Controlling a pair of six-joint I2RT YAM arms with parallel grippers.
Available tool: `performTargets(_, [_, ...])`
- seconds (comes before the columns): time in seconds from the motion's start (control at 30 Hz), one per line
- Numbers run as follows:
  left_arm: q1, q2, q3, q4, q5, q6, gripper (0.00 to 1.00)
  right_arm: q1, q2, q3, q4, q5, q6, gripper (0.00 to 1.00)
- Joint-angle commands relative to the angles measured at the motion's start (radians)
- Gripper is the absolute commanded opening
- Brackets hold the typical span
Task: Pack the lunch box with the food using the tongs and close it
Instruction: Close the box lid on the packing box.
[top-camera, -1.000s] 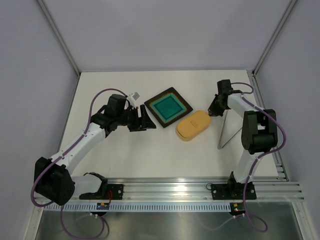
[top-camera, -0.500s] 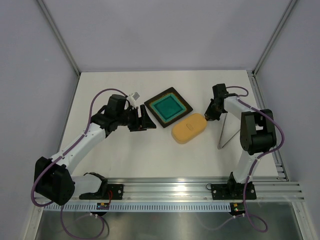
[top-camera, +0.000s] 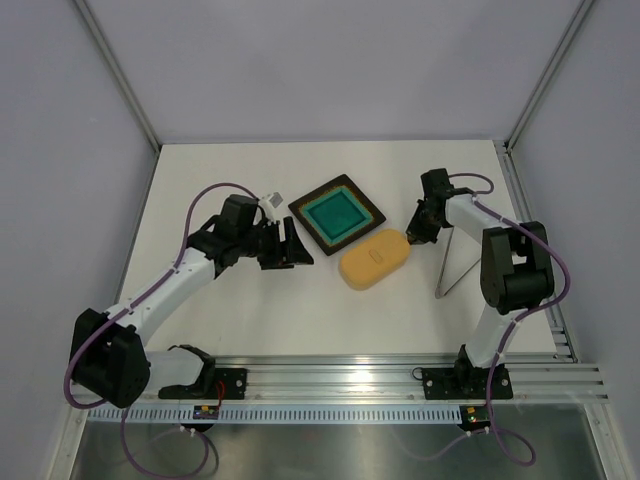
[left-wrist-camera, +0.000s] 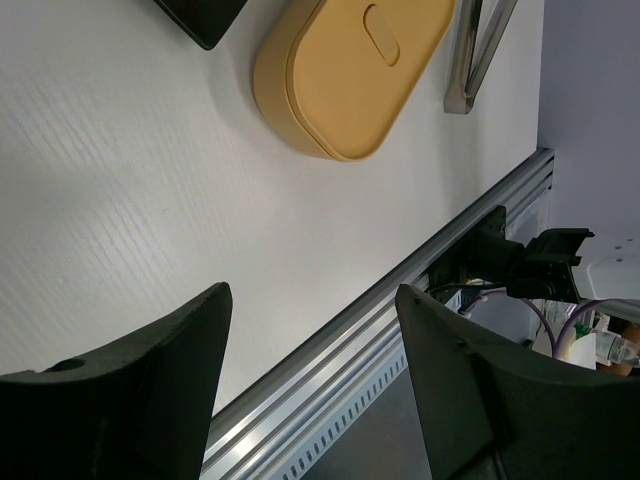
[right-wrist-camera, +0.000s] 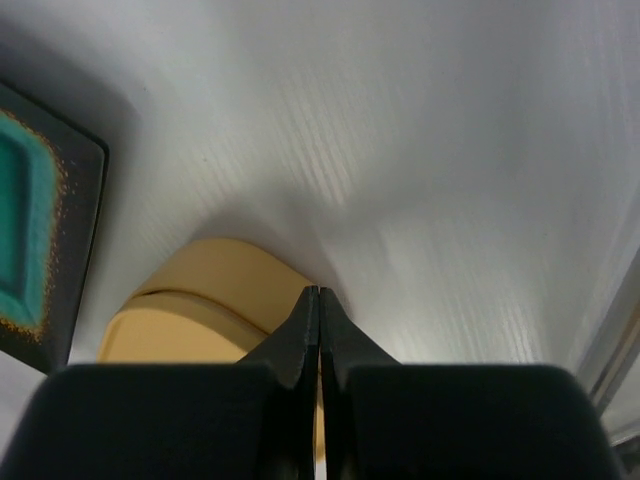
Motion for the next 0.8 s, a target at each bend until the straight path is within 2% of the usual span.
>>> performTargets(0.0, [-0.025,0.012,0.033,0.032,-0.023,0.008,0.70,0.017,-0.088,0.038,-0.052,0.051,-0.023,0.00])
performTargets(0.13, [-0.049,0.043,0.052,0.049,-0.016,-0.001,0.70,0.017,-0.127,0.074,-0.115,0.157,-0.027,0.00])
performTargets(0.27, [-0.060,0.057,0.072,0.066,-0.009,-0.010,0.70,0.017,-0.176,0.082,-0.138,0.182,-0.029,0.01])
performTargets(0.43, [-0.066,0.095,0.099,0.084,0.011,-0.018,0.70,0.100,-0.216,0.140,-0.202,0.224,-0.073,0.01])
performTargets(0.6, [-0.069,0.109,0.117,0.085,0.011,-0.019,0.70,0.175,-0.213,0.150,-0.212,0.208,-0.066,0.00])
performTargets(0.77, [-0.069,0.106,0.114,0.075,0.003,-0.013,0.70,0.213,-0.167,0.073,-0.138,0.153,-0.037,0.00])
